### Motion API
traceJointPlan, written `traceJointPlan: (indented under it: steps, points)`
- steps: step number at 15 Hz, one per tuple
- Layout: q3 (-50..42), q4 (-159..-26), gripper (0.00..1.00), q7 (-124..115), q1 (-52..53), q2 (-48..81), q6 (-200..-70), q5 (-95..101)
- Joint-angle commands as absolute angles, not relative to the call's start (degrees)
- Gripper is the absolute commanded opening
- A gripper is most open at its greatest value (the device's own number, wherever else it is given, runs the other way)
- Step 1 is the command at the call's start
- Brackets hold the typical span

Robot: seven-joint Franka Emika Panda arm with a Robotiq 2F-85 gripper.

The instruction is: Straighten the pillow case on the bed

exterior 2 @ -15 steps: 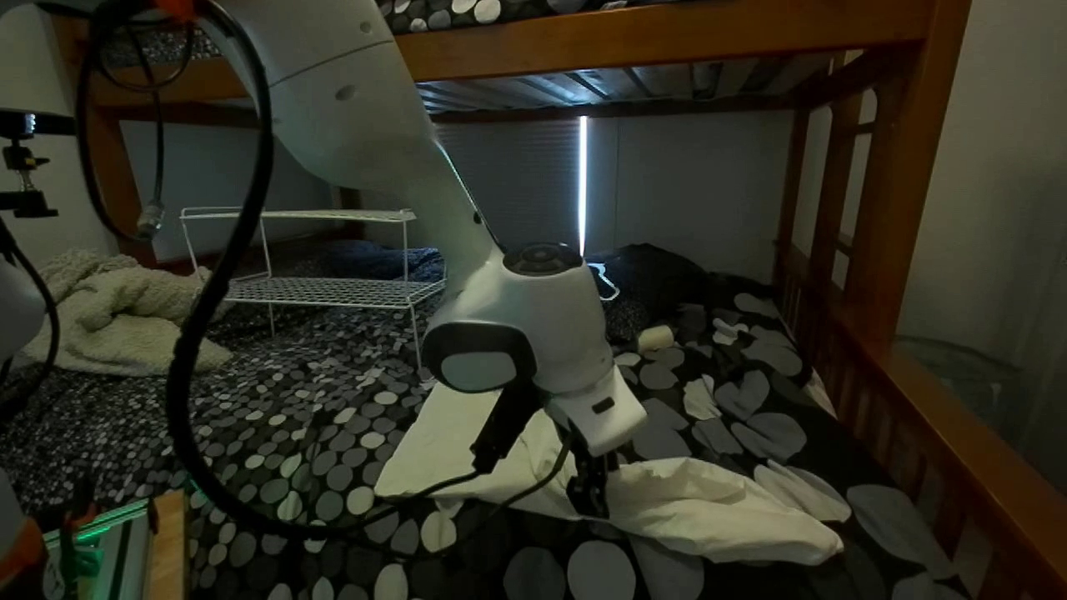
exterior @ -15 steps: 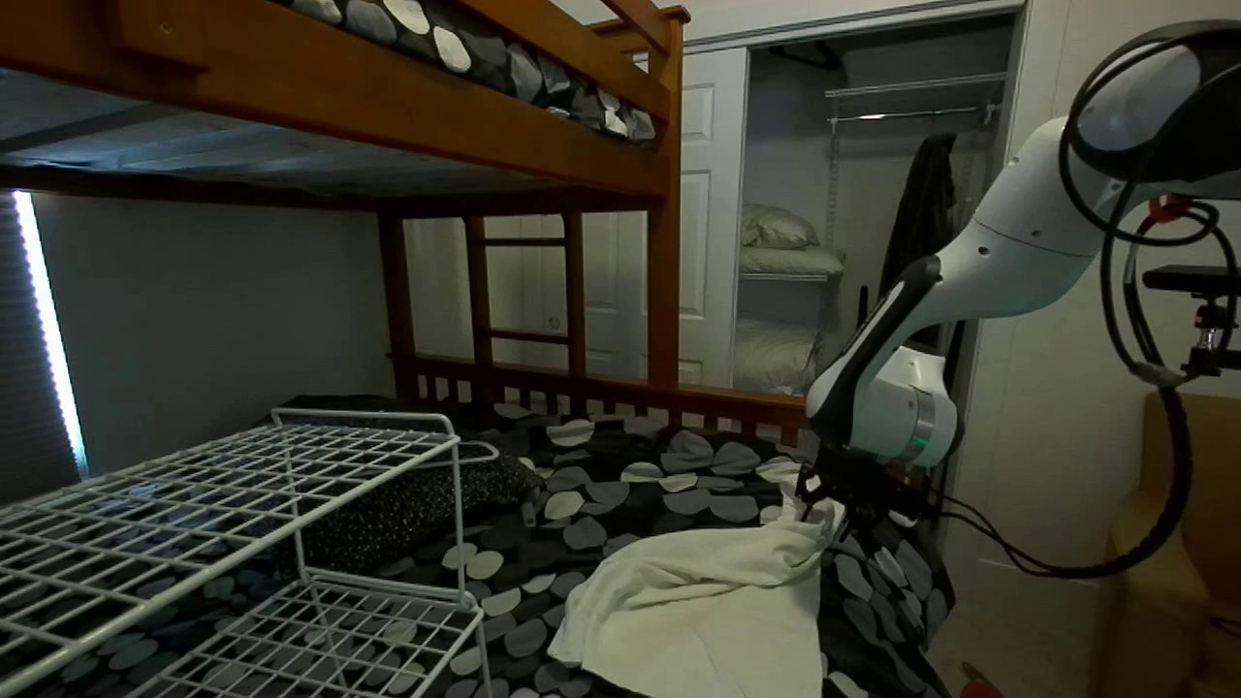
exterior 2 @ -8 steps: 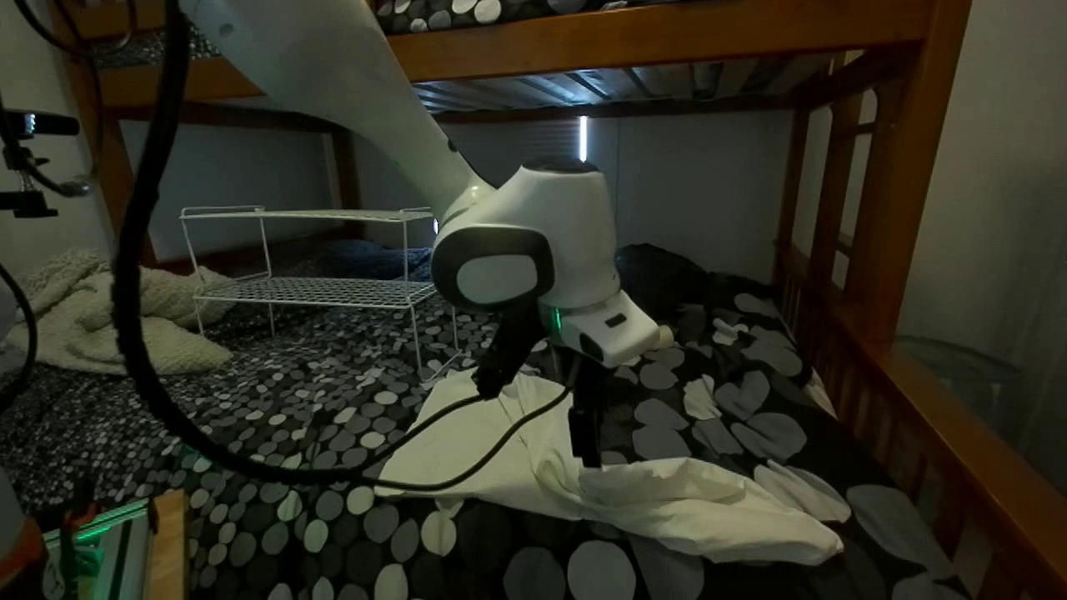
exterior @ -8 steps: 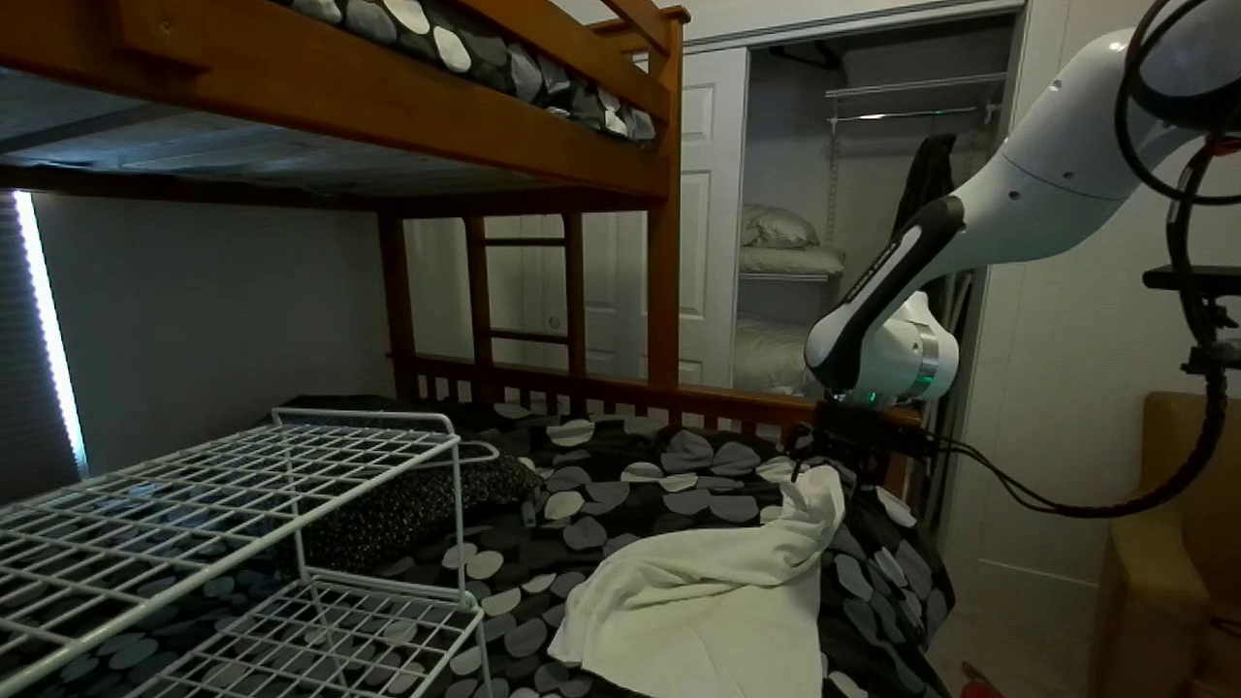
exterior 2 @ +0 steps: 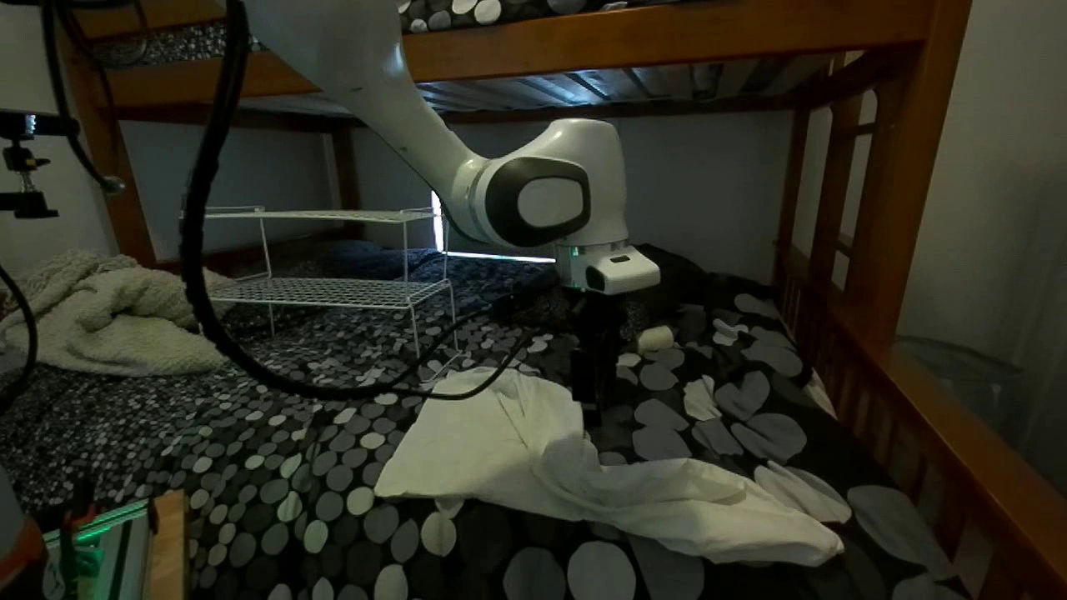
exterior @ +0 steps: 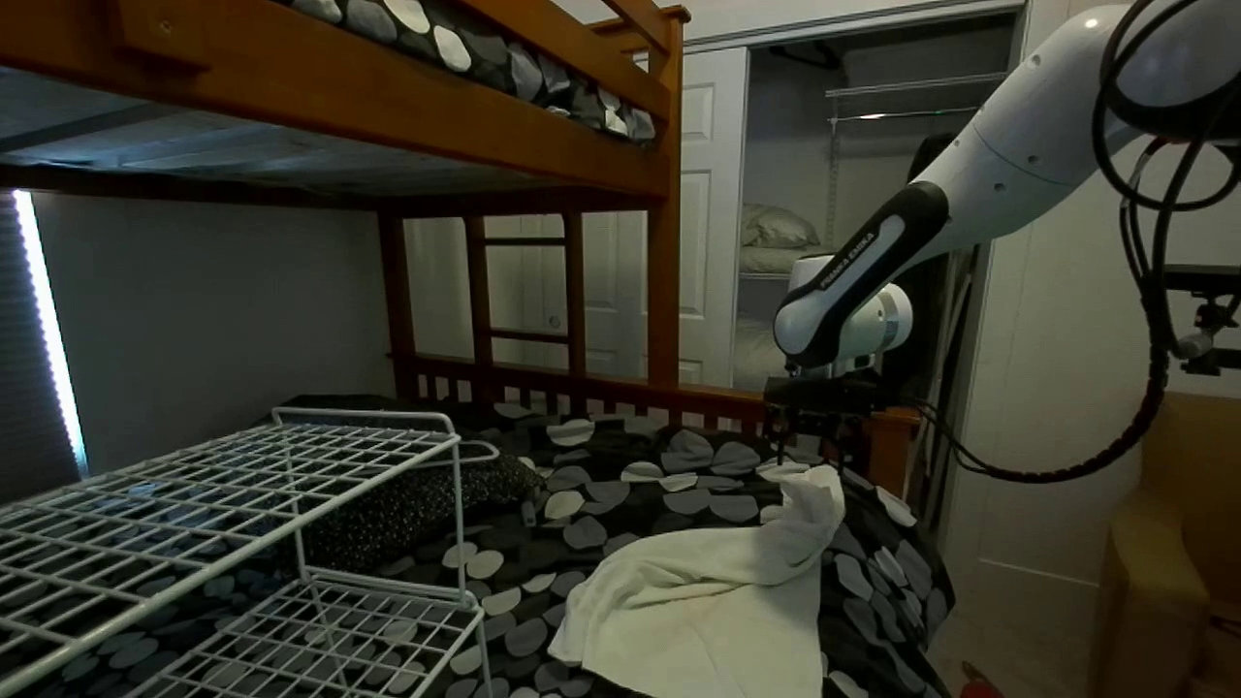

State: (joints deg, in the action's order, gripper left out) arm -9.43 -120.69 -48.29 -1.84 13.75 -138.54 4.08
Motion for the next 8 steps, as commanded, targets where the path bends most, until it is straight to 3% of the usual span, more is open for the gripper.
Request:
traceJointPlan:
  steps: [1, 8]
  points:
    - [-9.49, -120.03, 1.00, -48.83, -1.53, 14.18, -138.05, 4.23]
    - [-11.42, -115.61, 1.00, -62.62, 2.33, 18.86, -132.73, 11.58]
